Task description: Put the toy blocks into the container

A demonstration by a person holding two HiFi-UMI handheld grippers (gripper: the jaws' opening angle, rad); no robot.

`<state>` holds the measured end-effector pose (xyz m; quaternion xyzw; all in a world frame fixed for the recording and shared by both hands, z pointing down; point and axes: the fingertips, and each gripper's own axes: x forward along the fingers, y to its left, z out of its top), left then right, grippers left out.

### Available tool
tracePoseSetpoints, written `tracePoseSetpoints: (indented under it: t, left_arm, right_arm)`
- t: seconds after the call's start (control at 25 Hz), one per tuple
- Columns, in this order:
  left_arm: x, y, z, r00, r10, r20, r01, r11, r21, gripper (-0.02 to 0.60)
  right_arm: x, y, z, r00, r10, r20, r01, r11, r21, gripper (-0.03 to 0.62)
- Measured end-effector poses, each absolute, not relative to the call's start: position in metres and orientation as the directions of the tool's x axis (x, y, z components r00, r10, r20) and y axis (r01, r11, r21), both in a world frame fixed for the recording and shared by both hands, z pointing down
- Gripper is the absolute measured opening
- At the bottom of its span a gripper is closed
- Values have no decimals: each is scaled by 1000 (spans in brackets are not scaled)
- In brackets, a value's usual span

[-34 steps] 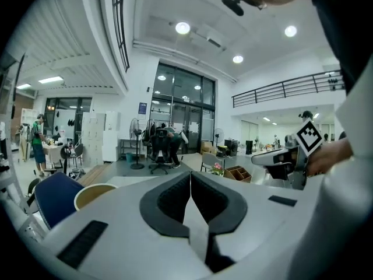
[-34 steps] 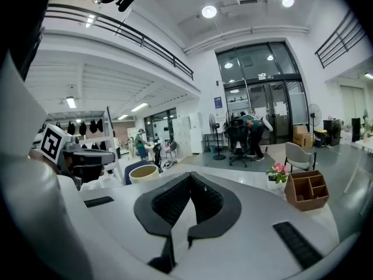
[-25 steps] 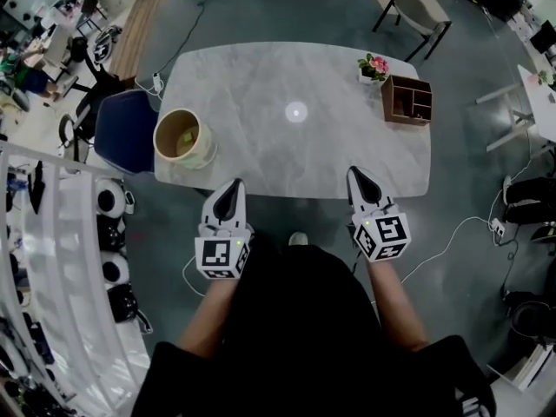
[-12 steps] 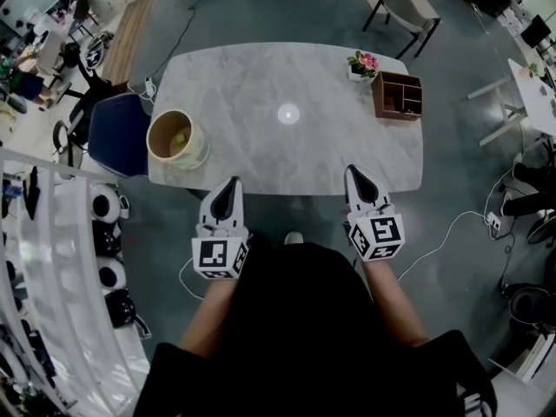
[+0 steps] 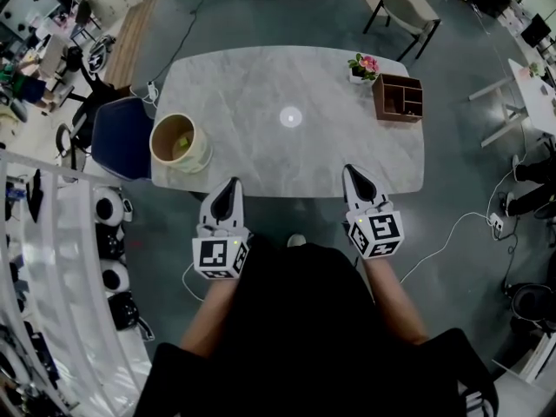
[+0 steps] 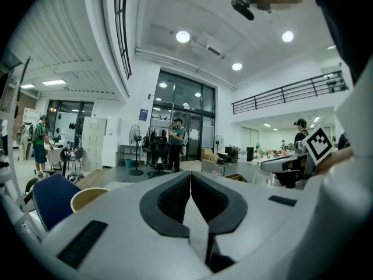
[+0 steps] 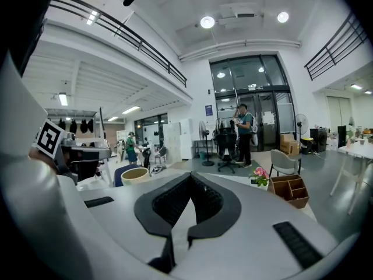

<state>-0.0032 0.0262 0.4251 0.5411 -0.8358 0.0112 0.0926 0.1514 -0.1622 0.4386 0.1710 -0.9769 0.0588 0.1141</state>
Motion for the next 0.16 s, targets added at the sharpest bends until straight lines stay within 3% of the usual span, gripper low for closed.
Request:
tracePoseSetpoints:
  t: [0.16]
  left_arm:
    - [-8, 27, 424, -406, -899, 164, -904, 421, 72, 5]
  right_arm:
    - [149, -168, 437, -914, -329, 239, -354, 933, -67, -2]
